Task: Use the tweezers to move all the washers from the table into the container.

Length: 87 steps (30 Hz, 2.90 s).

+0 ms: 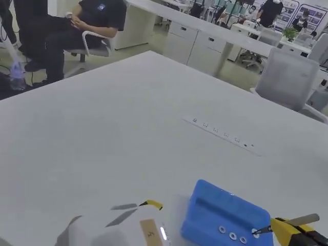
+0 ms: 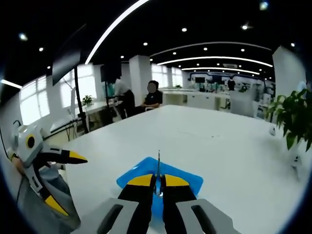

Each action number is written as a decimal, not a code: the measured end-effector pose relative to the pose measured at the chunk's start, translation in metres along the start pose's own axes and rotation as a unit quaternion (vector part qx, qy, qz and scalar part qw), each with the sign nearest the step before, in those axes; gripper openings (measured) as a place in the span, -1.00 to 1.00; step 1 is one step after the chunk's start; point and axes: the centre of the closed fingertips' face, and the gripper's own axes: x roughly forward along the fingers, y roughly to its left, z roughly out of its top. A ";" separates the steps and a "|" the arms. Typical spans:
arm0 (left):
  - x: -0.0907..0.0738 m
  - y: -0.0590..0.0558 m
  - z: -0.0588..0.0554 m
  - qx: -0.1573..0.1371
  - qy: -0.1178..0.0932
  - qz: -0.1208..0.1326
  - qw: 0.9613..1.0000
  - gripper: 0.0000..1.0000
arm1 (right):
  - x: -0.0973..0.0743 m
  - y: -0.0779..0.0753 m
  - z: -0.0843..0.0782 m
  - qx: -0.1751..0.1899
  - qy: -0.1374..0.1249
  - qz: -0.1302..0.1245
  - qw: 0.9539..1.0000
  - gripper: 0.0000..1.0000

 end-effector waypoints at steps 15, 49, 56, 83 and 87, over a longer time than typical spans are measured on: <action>-0.001 0.001 0.000 -0.001 0.001 0.002 1.000 0.75 | 0.032 0.013 0.002 0.001 0.015 0.031 0.999 -0.95; 0.001 -0.004 -0.002 0.003 0.008 -0.012 1.000 0.74 | 0.085 0.020 -0.035 -0.033 0.106 0.105 0.988 -0.94; 0.001 -0.004 -0.003 0.002 0.009 -0.011 1.000 0.74 | 0.092 0.022 -0.043 -0.030 0.124 0.109 0.986 -0.94; 0.002 -0.005 -0.003 0.003 0.012 -0.014 1.000 0.73 | 0.095 0.021 -0.051 -0.061 0.135 0.107 0.983 -0.92; 0.002 -0.005 -0.004 0.001 0.012 -0.015 1.000 0.72 | 0.093 0.024 -0.044 -0.051 0.114 0.107 0.986 -0.93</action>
